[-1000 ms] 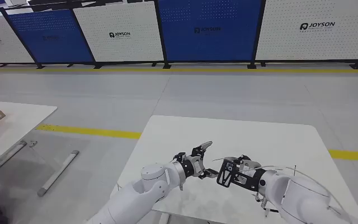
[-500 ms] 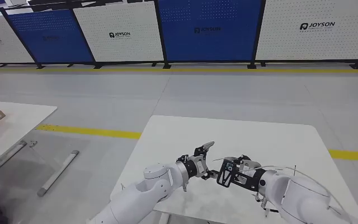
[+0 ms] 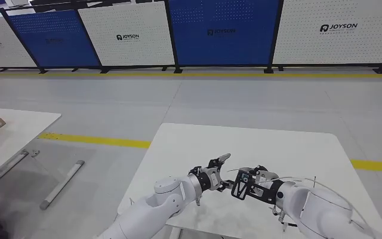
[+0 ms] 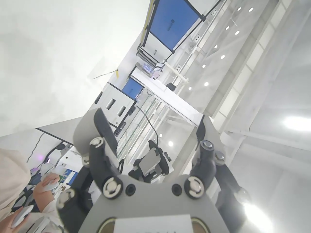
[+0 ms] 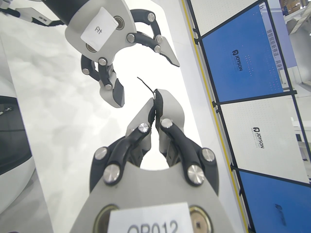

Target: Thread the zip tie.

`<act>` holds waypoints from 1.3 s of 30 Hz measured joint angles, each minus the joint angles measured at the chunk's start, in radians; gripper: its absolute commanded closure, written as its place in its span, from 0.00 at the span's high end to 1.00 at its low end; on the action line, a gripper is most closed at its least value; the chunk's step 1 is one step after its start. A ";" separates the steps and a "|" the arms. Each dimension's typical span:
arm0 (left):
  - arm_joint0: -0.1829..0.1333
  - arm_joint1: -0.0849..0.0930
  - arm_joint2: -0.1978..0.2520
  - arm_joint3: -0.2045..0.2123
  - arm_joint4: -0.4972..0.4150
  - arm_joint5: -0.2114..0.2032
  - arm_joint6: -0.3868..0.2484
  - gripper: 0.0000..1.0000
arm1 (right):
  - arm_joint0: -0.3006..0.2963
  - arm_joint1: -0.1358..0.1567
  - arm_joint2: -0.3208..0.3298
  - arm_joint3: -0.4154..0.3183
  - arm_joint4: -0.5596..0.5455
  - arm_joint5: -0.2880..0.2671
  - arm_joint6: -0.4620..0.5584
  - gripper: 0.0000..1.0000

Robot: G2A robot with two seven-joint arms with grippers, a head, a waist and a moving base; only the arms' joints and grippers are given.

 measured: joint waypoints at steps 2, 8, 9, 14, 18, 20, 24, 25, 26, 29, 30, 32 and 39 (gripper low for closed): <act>0.009 0.002 -0.013 -0.012 0.000 0.003 -0.005 0.24 | 0.000 0.000 0.000 0.000 0.000 0.000 0.000 0.00; 0.027 0.003 -0.030 -0.034 0.022 0.019 0.004 0.22 | 0.000 0.000 0.000 0.000 0.000 0.000 0.000 0.00; 0.028 0.003 -0.030 -0.036 0.023 0.021 0.006 0.23 | 0.000 0.000 0.000 0.000 0.000 0.000 0.000 0.00; 0.030 -0.002 -0.025 -0.041 0.028 0.029 0.013 0.31 | 0.000 0.000 0.000 0.000 0.000 0.000 0.000 0.00; 0.025 -0.006 -0.016 -0.042 0.031 0.029 0.021 0.26 | 0.000 0.000 0.000 0.000 0.000 0.000 0.000 0.00; 0.023 -0.008 -0.016 -0.044 0.027 0.028 0.023 0.20 | 0.000 0.000 0.000 0.000 0.000 0.000 0.000 0.00; 0.020 -0.012 -0.017 -0.042 0.020 0.027 0.025 0.13 | 0.000 0.000 0.000 0.000 0.000 0.000 0.000 0.00; 0.018 -0.014 -0.013 -0.040 0.027 0.029 0.031 0.09 | 0.000 0.000 0.000 0.000 0.000 0.000 0.000 0.00; 0.016 -0.015 -0.008 -0.038 0.031 0.029 0.037 0.00 | 0.000 0.000 0.000 0.000 0.000 0.000 0.000 0.00; 0.010 -0.021 -0.002 -0.033 0.031 0.024 0.047 0.00 | 0.000 0.000 0.000 0.000 0.000 0.000 0.000 0.00; 0.009 -0.022 -0.002 -0.031 0.028 0.021 0.047 0.00 | 0.000 0.000 0.000 0.000 0.000 0.000 0.000 0.00; 0.009 -0.024 -0.002 -0.029 0.026 0.019 0.043 0.00 | 0.000 0.000 0.000 0.000 0.000 0.000 0.000 0.00; 0.014 -0.028 -0.003 -0.030 0.044 0.021 0.031 0.00 | -0.016 -0.002 0.007 0.007 -0.006 0.002 -0.015 0.91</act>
